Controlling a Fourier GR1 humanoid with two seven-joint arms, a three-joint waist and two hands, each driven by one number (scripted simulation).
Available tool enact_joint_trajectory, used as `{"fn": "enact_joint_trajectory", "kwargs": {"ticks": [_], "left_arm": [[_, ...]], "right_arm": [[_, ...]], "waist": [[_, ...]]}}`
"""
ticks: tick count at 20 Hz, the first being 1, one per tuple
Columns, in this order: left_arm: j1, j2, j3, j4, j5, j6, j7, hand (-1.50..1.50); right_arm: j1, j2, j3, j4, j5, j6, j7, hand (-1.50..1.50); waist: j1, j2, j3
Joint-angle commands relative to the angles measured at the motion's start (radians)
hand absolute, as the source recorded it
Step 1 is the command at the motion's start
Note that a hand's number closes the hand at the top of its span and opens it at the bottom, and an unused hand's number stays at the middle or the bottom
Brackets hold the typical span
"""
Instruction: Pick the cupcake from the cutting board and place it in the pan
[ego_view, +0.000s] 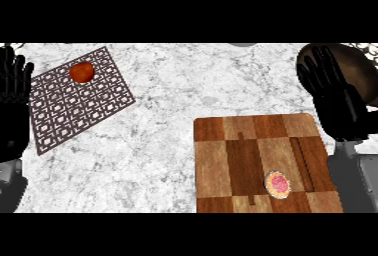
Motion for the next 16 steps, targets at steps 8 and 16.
{"fn": "enact_joint_trajectory", "kwargs": {"ticks": [8, 16], "left_arm": [[0.032, -0.057, -0.086, 0.159, 0.021, -0.05, 0.137, 0.0], [-0.019, -0.065, -0.074, 0.23, 0.015, -0.079, 0.143, 0.0]], "right_arm": [[0.245, -0.212, 0.173, -0.034, 0.273, 0.355, -0.224, 1.5], [0.499, -0.397, -0.104, -0.123, 0.39, 0.282, -0.609, -1.5]], "waist": [[-0.036, -0.015, -0.008], [-0.029, -0.017, -0.009]]}}
